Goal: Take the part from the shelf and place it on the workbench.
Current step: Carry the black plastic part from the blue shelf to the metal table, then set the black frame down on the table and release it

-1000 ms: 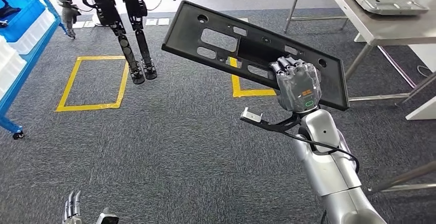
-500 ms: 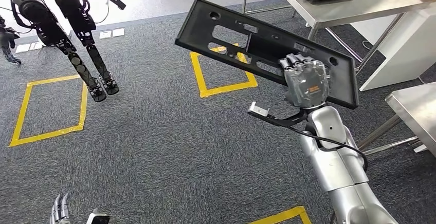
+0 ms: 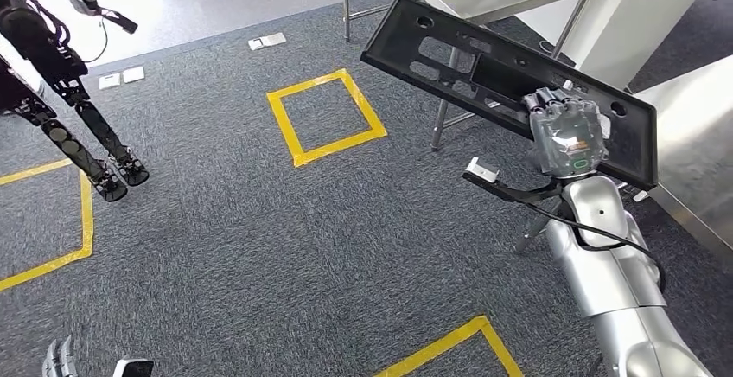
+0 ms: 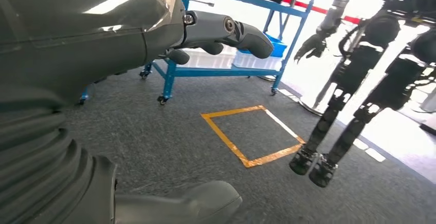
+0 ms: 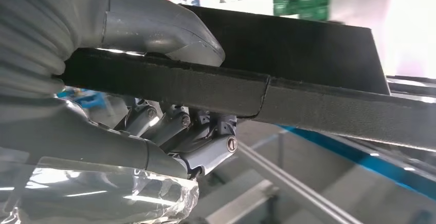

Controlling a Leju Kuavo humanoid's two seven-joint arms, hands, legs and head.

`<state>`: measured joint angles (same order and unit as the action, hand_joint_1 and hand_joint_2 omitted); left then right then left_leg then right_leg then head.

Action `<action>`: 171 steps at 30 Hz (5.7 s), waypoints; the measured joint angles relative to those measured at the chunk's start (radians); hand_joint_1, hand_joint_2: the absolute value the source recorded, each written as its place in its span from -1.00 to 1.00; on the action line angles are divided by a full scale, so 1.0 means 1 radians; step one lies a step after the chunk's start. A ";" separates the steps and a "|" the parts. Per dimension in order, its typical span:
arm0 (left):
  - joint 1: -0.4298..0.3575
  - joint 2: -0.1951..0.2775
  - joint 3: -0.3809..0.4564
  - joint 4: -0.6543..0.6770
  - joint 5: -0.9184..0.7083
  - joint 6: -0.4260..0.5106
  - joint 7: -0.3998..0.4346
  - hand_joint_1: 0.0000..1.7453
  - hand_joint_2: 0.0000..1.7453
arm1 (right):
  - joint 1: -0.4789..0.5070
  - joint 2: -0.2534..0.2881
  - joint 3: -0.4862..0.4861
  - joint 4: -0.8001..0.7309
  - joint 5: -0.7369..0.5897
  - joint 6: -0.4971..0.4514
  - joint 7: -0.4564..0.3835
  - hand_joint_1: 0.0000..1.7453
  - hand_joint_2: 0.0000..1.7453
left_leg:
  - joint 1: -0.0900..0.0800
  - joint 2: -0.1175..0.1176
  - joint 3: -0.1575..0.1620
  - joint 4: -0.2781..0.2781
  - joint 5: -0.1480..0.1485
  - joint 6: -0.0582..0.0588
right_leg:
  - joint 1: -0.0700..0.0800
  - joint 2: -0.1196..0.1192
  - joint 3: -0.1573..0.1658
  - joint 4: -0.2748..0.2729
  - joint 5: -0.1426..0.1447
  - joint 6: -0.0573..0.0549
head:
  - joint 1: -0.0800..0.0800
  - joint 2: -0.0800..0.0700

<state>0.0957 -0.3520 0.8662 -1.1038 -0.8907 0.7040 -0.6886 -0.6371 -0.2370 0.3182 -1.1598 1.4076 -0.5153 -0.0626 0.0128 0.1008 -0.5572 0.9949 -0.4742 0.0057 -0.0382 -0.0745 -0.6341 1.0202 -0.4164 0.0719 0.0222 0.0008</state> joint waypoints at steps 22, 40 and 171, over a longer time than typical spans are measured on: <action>-0.043 -0.001 0.115 -0.013 -0.048 0.000 0.000 -1.00 1.00 | 0.008 -0.052 -0.016 0.010 -0.014 -0.002 0.012 1.00 1.00 | -0.001 -0.118 -0.015 -0.001 0.021 0.045 | 0.028 0.114 -0.072 0.117 -0.049 -0.043 | -0.006 0.000; -0.045 -0.002 0.165 -0.016 -0.055 0.000 0.000 -1.00 1.00 | 0.083 -0.081 -0.050 -0.041 -0.012 0.000 0.030 1.00 1.00 | 0.005 -0.101 -0.138 0.311 -0.156 -0.004 | 0.016 0.104 0.019 -0.008 -0.004 -0.057 | -0.012 0.000; -0.110 -0.008 0.360 -0.048 -0.187 -0.001 0.000 -1.00 1.00 | -0.324 0.382 0.285 0.585 0.128 0.144 0.177 1.00 1.00 | 0.002 -0.106 -0.095 0.021 0.074 0.008 | 0.028 0.085 0.067 -0.020 -0.054 -0.047 | -0.024 0.000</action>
<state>-0.0139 -0.3597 1.2264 -1.1519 -1.0779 0.7034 -0.6886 -0.9607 0.1454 0.6035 -0.5749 1.5354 -0.3716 0.1147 0.0146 -0.0052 -0.6524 1.0163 -0.3999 0.0137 -0.0101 0.0103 -0.5672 1.0005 -0.4708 0.0249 -0.0019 0.0008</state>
